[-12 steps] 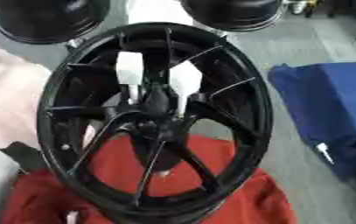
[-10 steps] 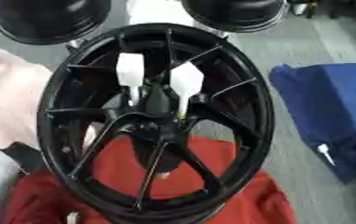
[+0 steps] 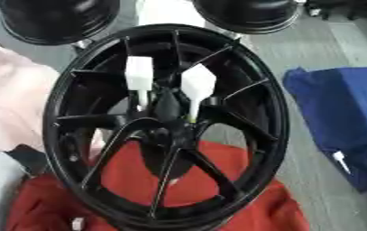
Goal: Pull the pin out of the wheel hub.
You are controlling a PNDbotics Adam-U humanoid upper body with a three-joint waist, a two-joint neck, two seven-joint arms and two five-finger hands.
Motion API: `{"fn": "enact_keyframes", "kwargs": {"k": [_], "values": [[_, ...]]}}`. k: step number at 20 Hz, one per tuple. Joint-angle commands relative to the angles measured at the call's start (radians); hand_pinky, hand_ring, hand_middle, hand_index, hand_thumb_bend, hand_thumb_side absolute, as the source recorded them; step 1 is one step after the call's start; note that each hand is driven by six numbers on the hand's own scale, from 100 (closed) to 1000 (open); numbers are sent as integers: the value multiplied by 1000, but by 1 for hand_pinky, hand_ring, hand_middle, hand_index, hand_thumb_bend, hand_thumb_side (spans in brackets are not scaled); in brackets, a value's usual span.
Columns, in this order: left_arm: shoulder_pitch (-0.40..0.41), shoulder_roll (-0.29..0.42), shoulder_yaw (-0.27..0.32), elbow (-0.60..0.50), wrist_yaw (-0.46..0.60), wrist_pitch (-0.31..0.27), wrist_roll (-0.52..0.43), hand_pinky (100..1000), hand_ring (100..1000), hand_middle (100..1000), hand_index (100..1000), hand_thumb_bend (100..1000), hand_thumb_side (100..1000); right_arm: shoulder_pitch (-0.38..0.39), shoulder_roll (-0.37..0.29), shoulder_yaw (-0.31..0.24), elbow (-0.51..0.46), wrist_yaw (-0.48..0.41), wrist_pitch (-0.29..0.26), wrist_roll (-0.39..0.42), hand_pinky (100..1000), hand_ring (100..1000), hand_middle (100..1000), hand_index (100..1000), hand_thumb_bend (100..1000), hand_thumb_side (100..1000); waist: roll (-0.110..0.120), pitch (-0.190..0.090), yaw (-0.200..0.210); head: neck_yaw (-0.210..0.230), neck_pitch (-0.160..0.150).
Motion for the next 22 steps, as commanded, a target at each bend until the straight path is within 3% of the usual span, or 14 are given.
{"fn": "enact_keyframes", "kwargs": {"k": [1, 6, 8, 11, 18, 22], "values": [[-6, 20, 10, -20, 1, -3, -4, 692, 620, 588, 691, 476, 649, -38, -51, 17, -19, 19, -20, 45, 876, 793, 658, 714, 304, 324, 9, -4, 3, -1, -2], [-6, 22, 8, -17, 0, 3, -9, 692, 620, 588, 691, 476, 649, -97, -61, 71, -2, 58, -68, 145, 876, 800, 672, 724, 327, 334, 7, -7, 6, -8, 1], [-8, 25, 3, -16, 0, 7, -14, 693, 621, 589, 691, 475, 652, -114, -73, 85, -9, 64, -82, 161, 880, 822, 714, 751, 385, 349, 1, -8, 16, -21, 3], [-14, 28, -2, -15, 1, 12, -23, 693, 621, 590, 691, 475, 653, -169, -100, 157, -50, 80, -128, 207, 883, 832, 733, 763, 412, 349, -4, -8, 26, -28, 1], [-12, 29, -2, -14, 1, 14, -28, 694, 621, 591, 691, 473, 654, -326, -23, 339, 58, 145, -241, 320, 885, 837, 745, 774, 436, 352, -6, -9, 24, -21, -4], [-12, 29, -1, -14, 1, 14, -27, 694, 622, 591, 691, 472, 654, -358, 4, 381, 129, 155, -313, 393, 890, 845, 756, 781, 442, 357, -7, -7, 22, -12, -5]]}}
